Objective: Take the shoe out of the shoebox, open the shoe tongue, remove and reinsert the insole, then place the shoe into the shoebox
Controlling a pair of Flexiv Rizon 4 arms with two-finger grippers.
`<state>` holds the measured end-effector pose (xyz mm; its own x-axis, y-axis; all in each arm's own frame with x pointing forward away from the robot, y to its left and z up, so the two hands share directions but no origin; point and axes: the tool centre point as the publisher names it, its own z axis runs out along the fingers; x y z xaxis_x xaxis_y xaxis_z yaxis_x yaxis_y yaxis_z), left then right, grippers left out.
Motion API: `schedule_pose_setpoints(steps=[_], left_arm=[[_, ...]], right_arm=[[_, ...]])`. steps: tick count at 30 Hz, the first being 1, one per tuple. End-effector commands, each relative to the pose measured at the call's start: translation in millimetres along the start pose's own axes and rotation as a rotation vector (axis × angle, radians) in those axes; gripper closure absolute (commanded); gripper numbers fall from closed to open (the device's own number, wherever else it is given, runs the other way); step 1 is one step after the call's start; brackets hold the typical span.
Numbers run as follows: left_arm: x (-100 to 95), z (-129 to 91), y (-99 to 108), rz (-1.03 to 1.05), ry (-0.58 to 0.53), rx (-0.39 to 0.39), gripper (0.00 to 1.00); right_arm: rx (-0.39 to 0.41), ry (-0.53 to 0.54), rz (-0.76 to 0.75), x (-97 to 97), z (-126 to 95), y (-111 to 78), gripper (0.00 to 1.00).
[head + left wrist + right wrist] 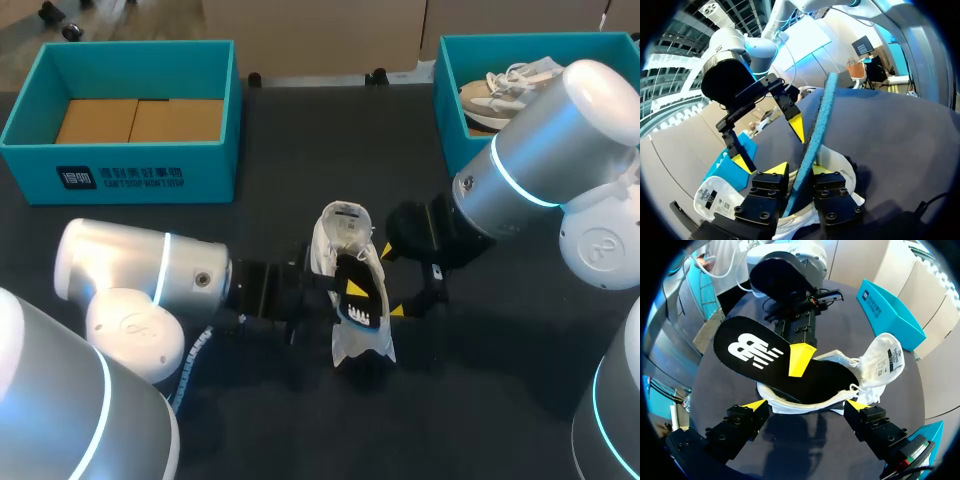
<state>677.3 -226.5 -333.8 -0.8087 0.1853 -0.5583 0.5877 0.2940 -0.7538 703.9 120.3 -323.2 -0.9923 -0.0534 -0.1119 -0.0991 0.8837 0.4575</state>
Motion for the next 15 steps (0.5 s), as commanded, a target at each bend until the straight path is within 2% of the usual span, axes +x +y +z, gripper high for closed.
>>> schedule_pose_setpoints(steps=[1, 10, 13, 14, 15], left_arm=[[3.0, -8.2, -3.0, -0.003, -0.001, -0.013, 0.66], [2.8, -20.3, -5.7, 0.001, 0.000, -0.042, 0.71], [3.7, -20.5, -2.9, -0.004, 0.009, -0.050, 0.82], [4.2, -19.3, -1.2, -0.007, 0.013, -0.052, 0.89], [5.2, -17.1, 1.0, -0.009, 0.020, -0.052, 1.00]], right_arm=[[-0.001, -0.001, 0.000, 0.3, 1.0, 0.0, 0.00], [-0.001, -0.001, 0.000, 0.3, 1.0, 0.0, 0.00], [-0.001, -0.001, 0.000, 0.3, 1.0, 0.0, 0.00], [-0.001, -0.001, 0.000, 0.3, 1.0, 0.0, 0.00], [-0.001, -0.001, 0.000, 0.3, 1.0, 0.0, 0.00]])
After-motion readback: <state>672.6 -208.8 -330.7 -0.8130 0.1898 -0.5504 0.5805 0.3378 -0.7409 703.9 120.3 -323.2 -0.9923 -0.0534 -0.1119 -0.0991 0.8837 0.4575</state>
